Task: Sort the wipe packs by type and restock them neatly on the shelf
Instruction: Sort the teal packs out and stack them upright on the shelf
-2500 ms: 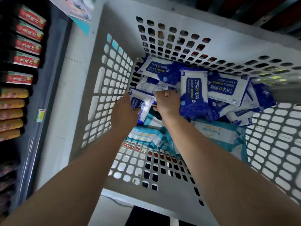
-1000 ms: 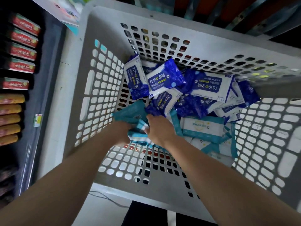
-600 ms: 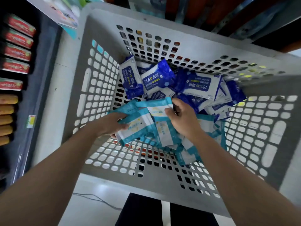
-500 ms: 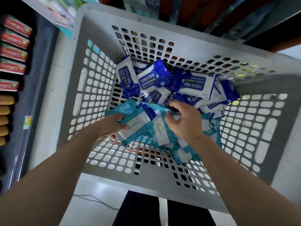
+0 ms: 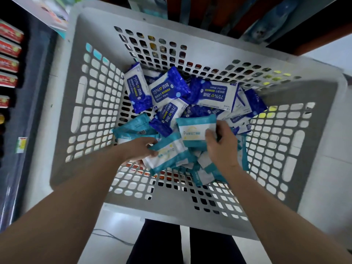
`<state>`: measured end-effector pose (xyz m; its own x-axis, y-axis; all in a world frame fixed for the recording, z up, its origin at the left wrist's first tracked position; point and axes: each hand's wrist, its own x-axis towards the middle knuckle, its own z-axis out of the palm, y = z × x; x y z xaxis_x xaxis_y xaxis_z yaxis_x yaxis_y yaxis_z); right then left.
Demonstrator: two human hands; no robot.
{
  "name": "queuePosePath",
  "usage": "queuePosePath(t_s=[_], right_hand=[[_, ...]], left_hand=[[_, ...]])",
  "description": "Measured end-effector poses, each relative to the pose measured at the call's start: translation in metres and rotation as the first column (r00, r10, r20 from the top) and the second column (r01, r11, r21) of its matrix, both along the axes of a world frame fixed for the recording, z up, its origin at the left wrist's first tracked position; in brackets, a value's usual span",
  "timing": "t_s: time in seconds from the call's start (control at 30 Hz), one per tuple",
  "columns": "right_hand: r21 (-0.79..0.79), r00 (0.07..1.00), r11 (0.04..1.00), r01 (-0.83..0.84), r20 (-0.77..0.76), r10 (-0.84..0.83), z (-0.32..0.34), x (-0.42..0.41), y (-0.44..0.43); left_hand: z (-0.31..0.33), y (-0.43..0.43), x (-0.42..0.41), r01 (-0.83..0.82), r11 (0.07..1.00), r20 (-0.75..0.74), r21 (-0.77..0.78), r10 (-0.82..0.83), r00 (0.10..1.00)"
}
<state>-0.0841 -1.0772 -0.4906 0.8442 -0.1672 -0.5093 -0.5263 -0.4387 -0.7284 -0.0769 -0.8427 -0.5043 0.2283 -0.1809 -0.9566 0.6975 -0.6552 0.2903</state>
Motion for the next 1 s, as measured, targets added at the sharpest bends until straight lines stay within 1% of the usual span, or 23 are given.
queuePosePath(t_s=[0.03,0.07,0.1,0.13,0.17,0.2,0.23,0.3,0.33,0.37,0.4,0.5,0.57,0.63,0.67,0.73,0.77,0.8,0.83,0.9,0.97,1.0], right_hand=[[0.053,0.991,0.993,0.107,-0.085,-0.103,-0.001,0.004,-0.002],[0.052,0.977,0.988,0.144,-0.164,-0.134,-0.003,0.006,-0.006],[-0.004,0.969,0.995,0.095,-0.227,-0.094,-0.005,0.006,-0.01],[-0.093,0.957,0.995,-0.027,-0.291,-0.002,-0.007,0.005,-0.015],[-0.198,0.926,0.962,-0.188,-0.363,0.106,-0.009,0.002,-0.019],[-0.302,0.889,0.893,-0.335,-0.414,0.194,-0.011,-0.002,-0.021],[-0.393,0.869,0.811,-0.434,-0.42,0.261,-0.013,-0.006,-0.023],[-0.55,0.866,0.669,-0.5,-0.316,0.388,-0.019,-0.012,-0.022],[-0.601,0.857,0.62,-0.504,-0.258,0.446,-0.021,-0.013,-0.018],[-0.629,0.849,0.601,-0.493,-0.196,0.49,-0.023,-0.013,-0.013],[-0.631,0.838,0.606,-0.485,-0.136,0.529,-0.026,-0.013,-0.007],[-0.584,0.745,0.597,-0.55,-0.02,0.666,-0.033,-0.01,0.016],[-0.531,0.706,0.596,-0.602,-0.005,0.708,-0.041,-0.007,0.029],[-0.494,0.681,0.586,-0.642,-0.017,0.732,-0.048,-0.007,0.039],[-0.487,0.669,0.574,-0.658,-0.028,0.743,-0.05,-0.007,0.043],[-0.478,0.651,0.558,-0.678,-0.038,0.758,-0.054,-0.008,0.051],[-0.476,0.649,0.557,-0.68,-0.038,0.76,-0.055,-0.009,0.054],[-0.477,0.651,0.558,-0.679,-0.039,0.758,-0.056,-0.009,0.056],[-0.479,0.654,0.56,-0.676,-0.04,0.755,-0.057,-0.01,0.057],[-0.477,0.662,0.567,-0.671,-0.04,0.749,-0.057,-0.01,0.057],[-0.472,0.667,0.572,-0.67,-0.045,0.744,-0.057,-0.009,0.057],[-0.47,0.665,0.57,-0.674,-0.05,0.745,-0.057,-0.009,0.057]], left_hand=[[0.0,-0.006,0.0,0.032,0.999,0.02,-0.011,-0.032,0.999],[-0.002,-0.013,0.0,0.104,0.995,0.053,-0.007,-0.104,0.993],[-0.004,-0.02,-0.001,0.2,0.979,0.091,0.023,-0.201,0.975],[-0.006,-0.024,-0.002,0.289,0.954,0.124,0.078,-0.297,0.947],[-0.009,-0.026,-0.003,0.355,0.923,0.147,0.148,-0.376,0.915],[-0.012,-0.023,-0.004,0.391,0.892,0.163,0.227,-0.43,0.888],[-0.015,-0.017,-0.004,0.394,0.864,0.184,0.313,-0.462,0.868],[-0.021,0.002,-0.003,0.351,0.8,0.236,0.486,-0.507,0.829],[-0.024,0.013,-0.002,0.343,0.754,0.251,0.561,-0.549,0.797],[-0.028,0.023,-0.002,0.346,0.71,0.253,0.613,-0.592,0.765],[-0.03,0.031,-0.001,0.359,0.682,0.247,0.637,-0.621,0.744],[-0.036,0.041,-0.001,0.41,0.661,0.225,0.629,-0.659,0.717],[-0.039,0.044,0.0,0.439,0.654,0.188,0.616,-0.663,0.724],[-0.04,0.047,0.004,0.448,0.694,0.164,0.564,-0.625,0.763],[-0.04,0.048,0.005,0.412,0.736,0.193,0.538,-0.583,0.789],[-0.043,0.051,0.008,0.244,0.825,0.33,0.509,-0.449,0.83],[-0.045,0.051,0.008,0.166,0.844,0.389,0.51,-0.398,0.831],[-0.047,0.05,0.009,0.124,0.845,0.412,0.521,-0.375,0.83],[-0.048,0.05,0.009,0.108,0.838,0.405,0.534,-0.366,0.838],[-0.051,0.049,0.012,0.107,0.84,0.336,0.532,-0.326,0.884],[-0.052,0.046,0.015,0.147,0.859,0.242,0.49,-0.296,0.924],[-0.051,0.046,0.016,0.171,0.858,0.226,0.484,-0.311,0.923]])
